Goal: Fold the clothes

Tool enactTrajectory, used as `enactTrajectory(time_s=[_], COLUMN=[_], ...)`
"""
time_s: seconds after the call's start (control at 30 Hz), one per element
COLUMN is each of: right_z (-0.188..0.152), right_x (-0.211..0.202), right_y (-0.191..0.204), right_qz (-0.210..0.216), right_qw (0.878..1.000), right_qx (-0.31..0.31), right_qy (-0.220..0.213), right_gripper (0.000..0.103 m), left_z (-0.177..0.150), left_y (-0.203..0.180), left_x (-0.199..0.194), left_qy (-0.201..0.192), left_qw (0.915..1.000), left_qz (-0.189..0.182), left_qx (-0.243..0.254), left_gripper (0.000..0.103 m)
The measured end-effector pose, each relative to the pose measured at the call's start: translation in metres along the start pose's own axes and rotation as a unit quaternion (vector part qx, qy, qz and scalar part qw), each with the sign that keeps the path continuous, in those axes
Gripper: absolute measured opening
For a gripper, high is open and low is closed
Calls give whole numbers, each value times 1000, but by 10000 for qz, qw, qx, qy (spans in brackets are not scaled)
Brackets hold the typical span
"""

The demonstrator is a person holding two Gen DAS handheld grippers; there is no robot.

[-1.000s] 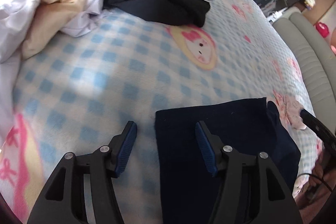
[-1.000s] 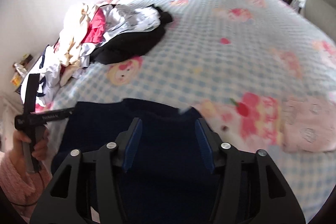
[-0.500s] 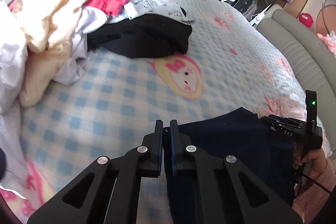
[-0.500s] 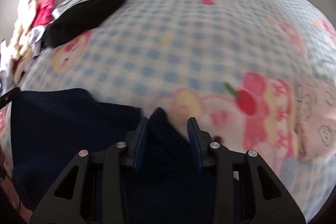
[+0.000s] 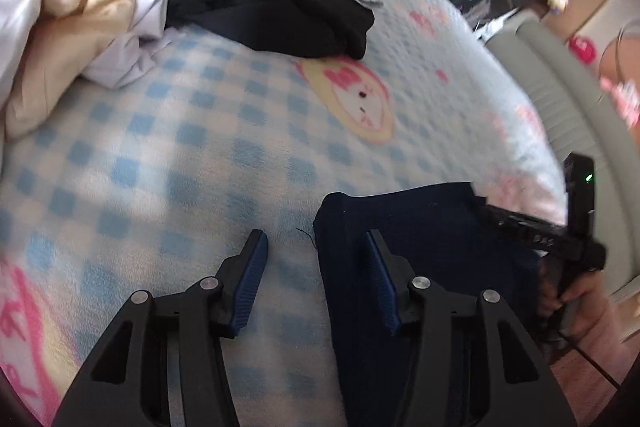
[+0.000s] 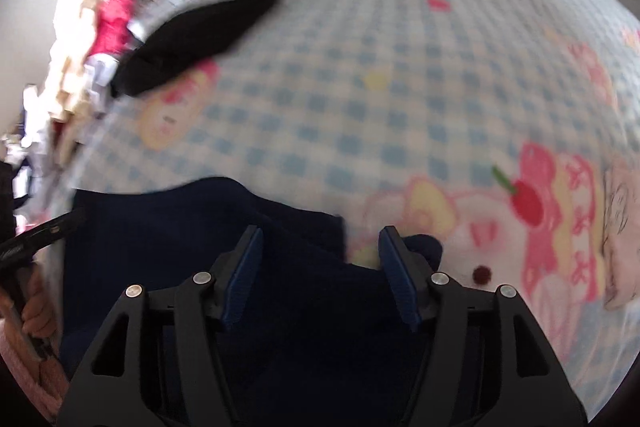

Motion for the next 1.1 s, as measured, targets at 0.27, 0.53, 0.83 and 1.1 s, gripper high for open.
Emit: enactTrajectory(time_s=[0.27,0.53,0.83,1.1], right_z=[-25,17,-14,6], right_x=[-25,-28,-10,-40], right_y=[-3,-15,10,9], right_qz=[-274,460,393,9], right_qw=[9986,9954,9987,9952], right_qx=[-442,678,-309,-563], right_qy=[-36,-500,130,-799], right_gripper=[53,59,27,6], left_z=[-2,-3,-4,17], left_y=[-2,-4,-10,-6], left_x=[4,2,7,-14], left_qy=[35,78,98,-646], left_qw=[10000,9992,9998,9938], left_qz=[28,-373,-71,863], left_qx=[17,-152,172,280], left_gripper=[45,45,37,6])
Point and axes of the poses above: each gripper's, at about its wrist camera, not at the fingertips, and x roughly the way its jaws point, y to its left, z to its top, the point moved 7 cm from there along x, roughly the way its jaws point, and after that the axes turned 5 degrees about -y, right-handed, at the moved point
